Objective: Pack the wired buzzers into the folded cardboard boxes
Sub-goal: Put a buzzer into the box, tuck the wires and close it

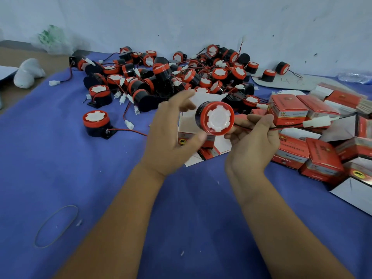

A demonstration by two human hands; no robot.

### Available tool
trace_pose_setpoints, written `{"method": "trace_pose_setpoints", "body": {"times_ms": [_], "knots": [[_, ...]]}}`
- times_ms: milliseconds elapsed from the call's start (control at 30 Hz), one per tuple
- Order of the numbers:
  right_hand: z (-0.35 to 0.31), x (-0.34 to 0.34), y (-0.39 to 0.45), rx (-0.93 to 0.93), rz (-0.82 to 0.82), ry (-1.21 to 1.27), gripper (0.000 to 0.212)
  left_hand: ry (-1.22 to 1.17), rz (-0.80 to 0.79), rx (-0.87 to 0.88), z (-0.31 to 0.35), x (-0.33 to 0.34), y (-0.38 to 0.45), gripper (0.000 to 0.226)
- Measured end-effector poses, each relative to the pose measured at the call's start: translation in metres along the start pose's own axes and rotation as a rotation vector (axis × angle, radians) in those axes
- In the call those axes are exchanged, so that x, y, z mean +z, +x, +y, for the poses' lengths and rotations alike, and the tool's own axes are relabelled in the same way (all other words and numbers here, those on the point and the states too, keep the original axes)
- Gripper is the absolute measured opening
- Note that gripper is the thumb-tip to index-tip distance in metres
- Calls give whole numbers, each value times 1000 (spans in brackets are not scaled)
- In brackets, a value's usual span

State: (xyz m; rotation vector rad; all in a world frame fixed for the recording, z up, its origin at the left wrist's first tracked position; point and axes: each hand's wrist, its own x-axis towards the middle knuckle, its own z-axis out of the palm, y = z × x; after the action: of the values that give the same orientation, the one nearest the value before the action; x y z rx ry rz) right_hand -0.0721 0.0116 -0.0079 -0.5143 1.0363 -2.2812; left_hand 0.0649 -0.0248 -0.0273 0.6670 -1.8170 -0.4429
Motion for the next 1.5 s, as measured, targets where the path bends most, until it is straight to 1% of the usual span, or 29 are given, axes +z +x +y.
{"method": "trace_pose_setpoints", "body": {"times_ms": [33, 100, 133, 200, 267, 333, 367, 400, 467, 533, 567, 633, 700, 800, 867, 933, 1000, 1033, 1067, 1133, 1167, 1233, 1267, 1300, 1400, 1433, 1500], "knots": [[0, 0, 1, 18, 7, 15, 35, 40, -67, 30, -2, 3, -1, 68], [0, 0, 1, 51, 0, 42, 34, 85, -107, 37, -6, 8, -1, 78], [0, 0, 1, 60, -20, 46, 34, 94, -92, 26, -6, 10, -1, 78], [-1, 0, 0, 39, -85, 10, 31, 102, -20, 3, -4, 13, 0, 71], [0, 1, -1, -56, -175, -86, 25, 169, 75, -7, -3, 14, 2, 65], [3, -1, 0, -220, -286, -249, 16, 291, 153, -7, -5, 16, 4, 64], [6, -2, 1, -307, -350, -354, 14, 320, 173, -35, -7, 17, 5, 65], [9, -4, 2, -380, -418, -459, 14, 304, 172, -92, -8, 17, 5, 66], [13, -8, 3, -481, -545, -643, 19, 186, 114, -240, -14, 20, 5, 64], [18, -13, 6, -561, -631, -805, 34, 117, 29, -345, -21, 22, 3, 58], [20, -15, 8, -618, -636, -908, 39, 99, -5, -369, -24, 22, 2, 56], [23, -18, 11, -747, -596, -1096, 41, 18, -34, -366, -28, 22, 2, 52], [23, -20, 13, -824, -582, -1173, 38, -67, -50, -378, -27, 21, 1, 52], [21, -21, 15, -914, -582, -1224, 37, -101, -63, -377, -28, 19, 0, 58], [19, -20, 16, -899, -600, -1260, 41, -85, -69, -360, -29, 17, 0, 69], [18, -20, 16, -829, -637, -1274, 45, -70, -82, -368, -30, 17, 1, 85], [17, -19, 15, -799, -649, -1260, 44, -74, -92, -392, -30, 17, 2, 95], [16, -18, 15, -813, -640, -1260, 43, -76, -97, -390, -30, 17, 2, 94], [15, -18, 15, -835, -625, -1263, 43, -72, -106, -368, -29, 17, 3, 87], [12, -17, 14, -834, -618, -1256, 44, -52, -123, -319, -29, 17, 2, 67], [11, -18, 15, -825, -634, -1254, 45, -53, -130, -318, -28, 16, 2, 63], [12, -20, 17, -793, -679, -1285, 38, -86, -145, -340, -28, 17, 0, 57], [14, -20, 18, -763, -699, -1328, 35, -96, -154, -355, -28, 17, 0, 57], [15, -20, 18, -726, -714, -1385, 34, -105, -158, -376, -29, 17, -1, 63], [20, -20, 16, -642, -733, -1494, 41, -172, -122, -422, -31, 16, -2, 92], [21, -21, 15, -652, -729, -1490, 40, -165, -118, -410, -30, 15, -2, 94], [20, -22, 11, -697, -670, -1401, 33, -99, -137, -379, -28, 15, -3, 84]]}}
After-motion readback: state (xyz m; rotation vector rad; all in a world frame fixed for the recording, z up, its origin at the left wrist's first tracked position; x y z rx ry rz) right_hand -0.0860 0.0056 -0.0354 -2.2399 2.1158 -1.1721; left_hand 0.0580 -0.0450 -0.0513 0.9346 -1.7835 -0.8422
